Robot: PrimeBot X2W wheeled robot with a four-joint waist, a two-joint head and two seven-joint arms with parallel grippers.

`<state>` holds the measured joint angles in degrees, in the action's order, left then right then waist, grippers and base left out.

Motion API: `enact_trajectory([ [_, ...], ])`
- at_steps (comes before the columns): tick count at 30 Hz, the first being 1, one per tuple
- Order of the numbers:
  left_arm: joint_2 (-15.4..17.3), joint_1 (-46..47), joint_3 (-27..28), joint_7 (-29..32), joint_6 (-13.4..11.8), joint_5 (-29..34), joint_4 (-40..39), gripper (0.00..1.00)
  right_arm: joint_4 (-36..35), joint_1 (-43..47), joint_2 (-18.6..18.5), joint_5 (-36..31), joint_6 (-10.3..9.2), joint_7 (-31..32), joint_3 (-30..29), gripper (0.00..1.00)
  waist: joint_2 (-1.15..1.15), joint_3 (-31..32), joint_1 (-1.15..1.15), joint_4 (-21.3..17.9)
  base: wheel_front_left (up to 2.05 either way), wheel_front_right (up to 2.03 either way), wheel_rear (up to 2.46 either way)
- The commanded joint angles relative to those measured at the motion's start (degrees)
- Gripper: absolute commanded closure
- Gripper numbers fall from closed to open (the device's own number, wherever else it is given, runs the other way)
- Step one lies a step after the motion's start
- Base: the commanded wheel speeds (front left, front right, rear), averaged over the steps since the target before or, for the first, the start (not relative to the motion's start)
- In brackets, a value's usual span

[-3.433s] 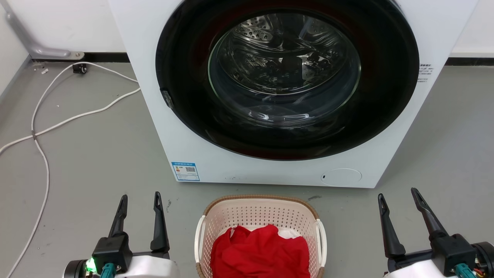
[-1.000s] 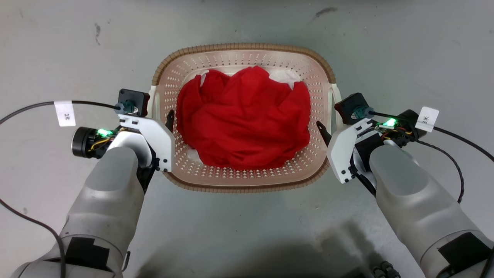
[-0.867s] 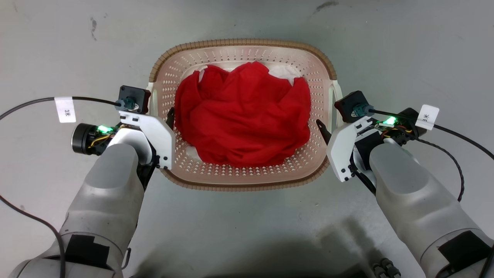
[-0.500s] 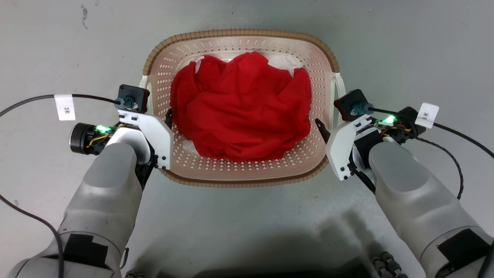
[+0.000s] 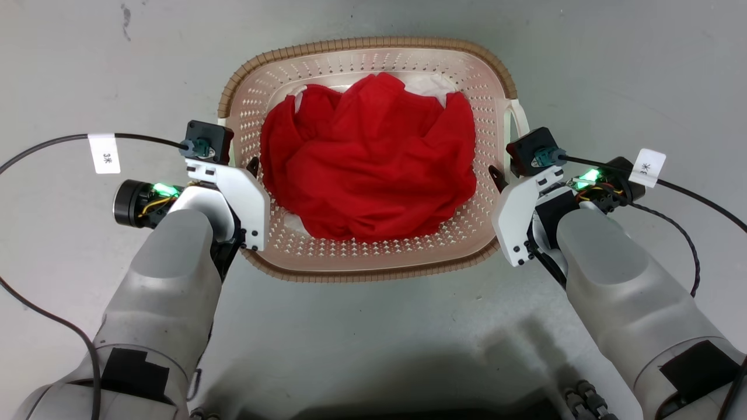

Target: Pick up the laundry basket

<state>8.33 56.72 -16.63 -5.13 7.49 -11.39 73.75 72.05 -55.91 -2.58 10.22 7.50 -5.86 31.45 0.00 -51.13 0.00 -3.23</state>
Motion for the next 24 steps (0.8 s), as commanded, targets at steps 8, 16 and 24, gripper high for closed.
enact_trajectory([
  [8, 0.26, -2.5, -1.13, 1.42, -0.16, -0.96, 0.1, 1.0, 0.32, 1.43, -0.55, 0.83, -0.02, 1.44, 1.49, 1.0, 0.0, 3.3, 0.0, 0.31, 0.0, 0.0, 0.0],
  [16, -0.4, -5.36, -2.77, 4.04, -0.15, -2.44, 0.11, 1.0, -0.18, 4.52, -0.54, 3.27, -0.02, 4.19, 3.74, 1.0, 0.0, 8.75, 0.0, 0.31, 0.0, 0.0, 0.0],
  [24, -1.1, -8.91, -4.35, 6.24, -0.14, -4.6, 0.1, 1.0, -0.74, 7.49, -0.43, 6.32, -0.02, 6.6, 6.4, 1.0, 0.0, 14.99, 0.0, 0.25, 0.0, 0.0, 0.0],
])
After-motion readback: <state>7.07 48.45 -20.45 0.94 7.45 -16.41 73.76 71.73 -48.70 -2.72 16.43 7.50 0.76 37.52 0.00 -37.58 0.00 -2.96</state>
